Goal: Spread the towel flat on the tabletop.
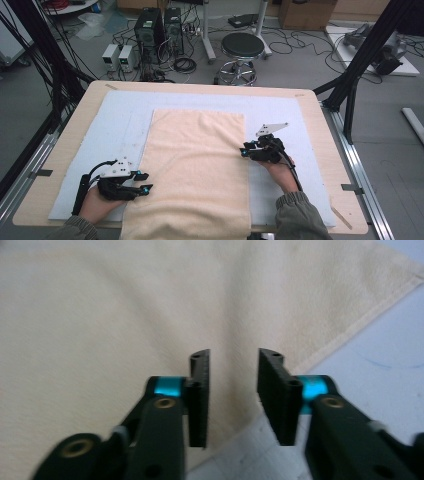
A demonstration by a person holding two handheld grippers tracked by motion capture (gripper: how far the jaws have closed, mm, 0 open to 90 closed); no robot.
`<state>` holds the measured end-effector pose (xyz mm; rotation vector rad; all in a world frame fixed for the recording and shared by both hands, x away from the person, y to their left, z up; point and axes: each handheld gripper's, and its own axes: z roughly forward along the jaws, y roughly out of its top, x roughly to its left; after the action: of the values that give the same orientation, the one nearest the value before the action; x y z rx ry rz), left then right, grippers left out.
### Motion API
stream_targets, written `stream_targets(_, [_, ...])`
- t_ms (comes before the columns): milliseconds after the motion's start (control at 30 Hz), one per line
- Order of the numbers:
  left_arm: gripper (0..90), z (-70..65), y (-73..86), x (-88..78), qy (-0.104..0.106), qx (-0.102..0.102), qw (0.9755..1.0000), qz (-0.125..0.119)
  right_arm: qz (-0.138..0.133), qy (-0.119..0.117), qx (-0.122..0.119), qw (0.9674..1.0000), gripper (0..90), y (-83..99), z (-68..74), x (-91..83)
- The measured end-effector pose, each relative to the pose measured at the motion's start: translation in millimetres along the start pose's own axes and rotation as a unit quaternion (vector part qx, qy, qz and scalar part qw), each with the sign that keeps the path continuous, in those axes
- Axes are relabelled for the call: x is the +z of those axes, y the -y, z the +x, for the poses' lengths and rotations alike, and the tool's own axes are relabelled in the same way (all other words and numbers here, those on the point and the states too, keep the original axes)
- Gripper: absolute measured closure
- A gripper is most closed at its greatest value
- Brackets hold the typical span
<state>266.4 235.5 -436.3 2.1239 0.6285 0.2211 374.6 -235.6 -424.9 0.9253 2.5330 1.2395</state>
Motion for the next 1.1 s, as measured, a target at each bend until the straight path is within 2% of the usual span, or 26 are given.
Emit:
stream_targets(33, [53.6,0.2,-1.0,-0.9,-0.001,0.000,1.0000,-0.003,-0.011,-0.012,0.010,0.9998,56.6,-0.6,1.7,-3.2])
stream_targets(67, [52.7,0.4,-2.6,-1.8,-0.002,-0.001,1.0000,-0.006,-0.016,-0.015,0.009,0.9997,53.0,-1.0,2.8,-5.4])
stream_targets(200, [47.4,3.4,-10.1,-4.0,-0.009,-0.004,0.9997,-0.021,-0.041,-0.009,0.017,0.9990,38.2,-0.8,11.4,-17.8])
stream_targets(400, [39.2,11.9,-21.3,-7.9,-0.026,-0.024,0.9980,-0.052,-0.057,0.000,0.013,0.9983,28.1,0.5,21.0,-30.9])
stream_targets(500, [36.6,15.9,-27.1,-10.4,-0.042,-0.030,0.9967,-0.062,-0.068,-0.003,0.009,0.9976,23.1,0.5,25.2,-34.5])
stream_targets(667, [31.7,19.7,-33.4,-12.3,-0.054,-0.037,0.9950,-0.076,-0.074,-0.008,-0.004,0.9972,20.3,0.5,35.6,-34.3])
stream_targets(900, [26.3,20.5,-39.4,-12.3,-0.061,-0.036,0.9945,-0.077,-0.068,-0.009,-0.016,0.9975,18.5,-1.0,43.4,-33.1])
stream_targets(1100, [25.9,20.5,-41.5,-12.4,-0.062,-0.035,0.9947,-0.075,-0.066,-0.007,-0.018,0.9976,18.5,-0.6,43.6,-36.5])
